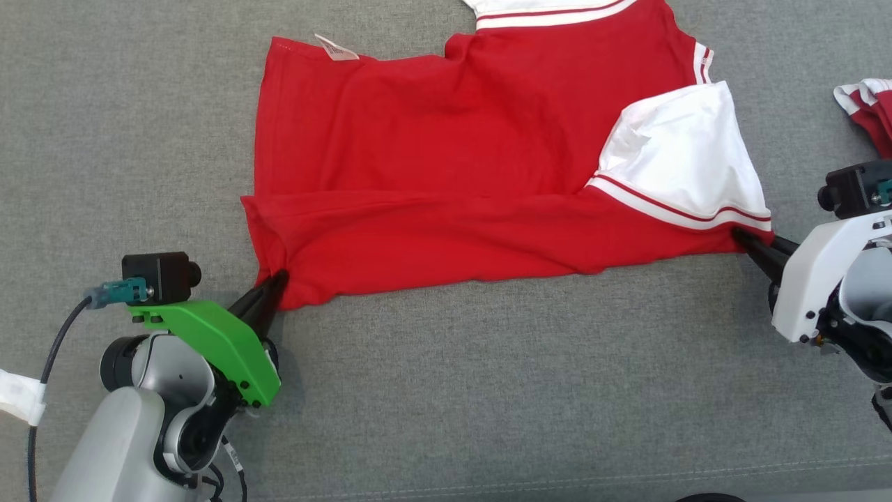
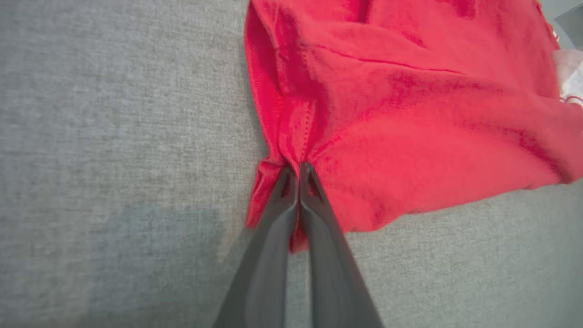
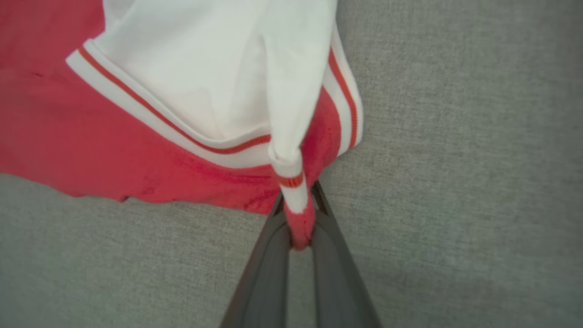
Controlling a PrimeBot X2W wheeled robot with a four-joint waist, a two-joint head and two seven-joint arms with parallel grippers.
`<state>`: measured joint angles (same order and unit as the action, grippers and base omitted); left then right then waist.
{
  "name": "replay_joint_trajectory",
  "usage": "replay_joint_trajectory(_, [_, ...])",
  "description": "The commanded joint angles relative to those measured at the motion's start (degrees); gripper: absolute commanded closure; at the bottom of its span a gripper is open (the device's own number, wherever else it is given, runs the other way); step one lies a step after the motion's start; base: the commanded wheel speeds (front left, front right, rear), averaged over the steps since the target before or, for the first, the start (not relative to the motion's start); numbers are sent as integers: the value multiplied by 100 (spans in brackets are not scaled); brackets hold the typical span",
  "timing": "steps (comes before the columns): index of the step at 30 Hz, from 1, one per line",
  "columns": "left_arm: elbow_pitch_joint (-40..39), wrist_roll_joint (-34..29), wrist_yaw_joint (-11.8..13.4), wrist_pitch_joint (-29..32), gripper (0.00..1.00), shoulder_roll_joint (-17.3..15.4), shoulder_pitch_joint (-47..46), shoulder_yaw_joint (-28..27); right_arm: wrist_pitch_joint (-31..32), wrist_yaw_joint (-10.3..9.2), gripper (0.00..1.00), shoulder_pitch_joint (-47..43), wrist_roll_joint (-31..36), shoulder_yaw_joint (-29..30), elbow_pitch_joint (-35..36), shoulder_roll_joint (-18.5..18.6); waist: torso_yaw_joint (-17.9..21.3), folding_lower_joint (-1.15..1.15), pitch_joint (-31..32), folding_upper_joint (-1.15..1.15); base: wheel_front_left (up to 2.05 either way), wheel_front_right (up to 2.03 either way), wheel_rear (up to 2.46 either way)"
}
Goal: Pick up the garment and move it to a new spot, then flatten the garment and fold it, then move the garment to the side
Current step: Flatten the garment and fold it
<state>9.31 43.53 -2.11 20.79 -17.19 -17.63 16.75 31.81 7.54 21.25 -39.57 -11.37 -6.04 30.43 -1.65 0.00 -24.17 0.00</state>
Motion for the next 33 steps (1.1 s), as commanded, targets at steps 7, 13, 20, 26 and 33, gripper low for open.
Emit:
replay_joint_trajectory(7, [-811, 209, -46, 446, 100, -460, 501, -65, 434, -11, 100, -198, -450, 298, 302, 389, 75, 0, 282, 0, 0, 0, 0])
replay_joint_trajectory(13, [-2127, 566, 148, 810, 100, -750, 1388, -211, 1089, -11, 100, -812, -737, 723, 785, 678, 152, 0, 346, 0, 0, 0, 0])
replay_joint_trajectory(20, [-2842, 821, 457, 805, 100, -618, 2340, -217, 1555, -11, 100, -1582, -739, 1322, 1168, 472, 177, 0, 175, 0, 0, 0, 0])
replay_joint_trajectory(26, [-2045, 573, 462, 452, 31, -285, 2122, -24, 1334, -11, 25, -1628, -380, 1357, 1042, 208, 117, 0, -11, 0, 0, 0, 0])
replay_joint_trajectory(33, [-2234, 42, 575, 243, 0, -656, 1945, -180, 1422, -9, 0, -1434, -448, 1588, 1553, 380, 111, 0, -148, 0, 0, 0, 0])
